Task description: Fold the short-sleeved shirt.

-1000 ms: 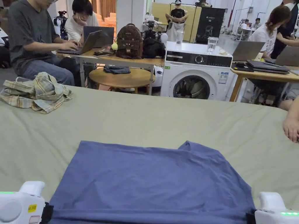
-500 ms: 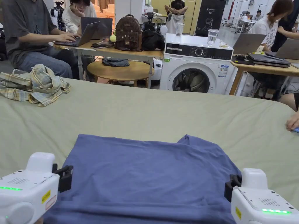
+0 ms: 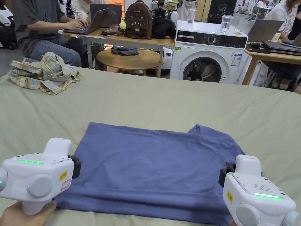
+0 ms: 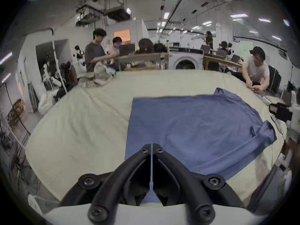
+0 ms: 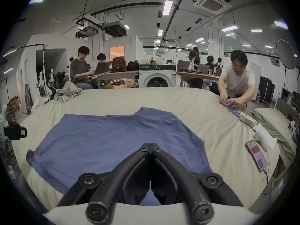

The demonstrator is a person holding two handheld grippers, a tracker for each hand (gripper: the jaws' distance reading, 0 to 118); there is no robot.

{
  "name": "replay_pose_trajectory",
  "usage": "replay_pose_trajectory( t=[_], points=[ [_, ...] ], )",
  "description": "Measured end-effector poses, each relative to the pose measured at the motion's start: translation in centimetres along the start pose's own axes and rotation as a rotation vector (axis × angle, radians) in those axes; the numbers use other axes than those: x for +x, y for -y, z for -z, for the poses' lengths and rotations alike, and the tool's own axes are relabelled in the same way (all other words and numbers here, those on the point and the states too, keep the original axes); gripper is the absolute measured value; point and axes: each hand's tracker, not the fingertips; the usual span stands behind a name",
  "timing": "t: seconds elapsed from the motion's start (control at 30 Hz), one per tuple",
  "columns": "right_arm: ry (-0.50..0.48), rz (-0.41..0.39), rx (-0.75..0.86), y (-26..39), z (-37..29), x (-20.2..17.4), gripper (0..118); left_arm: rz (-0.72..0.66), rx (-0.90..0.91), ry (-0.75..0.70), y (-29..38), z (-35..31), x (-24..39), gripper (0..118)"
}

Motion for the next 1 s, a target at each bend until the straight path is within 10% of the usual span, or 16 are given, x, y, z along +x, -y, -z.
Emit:
replay_pose_trajectory(
  t=[0.23,0.37,0.53,0.67,1.0],
  points=[
    [-0.003,0.001,-0.047,0.7,0.4,0.5,0,-0.105,-0.221,0.017,0.8,1.0,-3.7,3],
    [0.005,-0.009,-0.072,0.9,0.4,0.4,0,-0.122,-0.285,-0.012,1.6,1.8,-3.9,51],
    [0.008,-0.013,-0.111,1.2,0.4,0.6,0,-0.147,-0.448,-0.073,3.4,6.4,-4.4,56],
    [0.005,-0.021,-0.143,1.3,0.1,1.2,0,-0.110,-0.402,-0.097,2.9,5.7,-3.2,53],
    [0.042,-0.077,-0.275,0.8,-0.3,3.2,0,-0.056,-0.372,-0.036,2.9,5.3,-2.6,3]
  ],
)
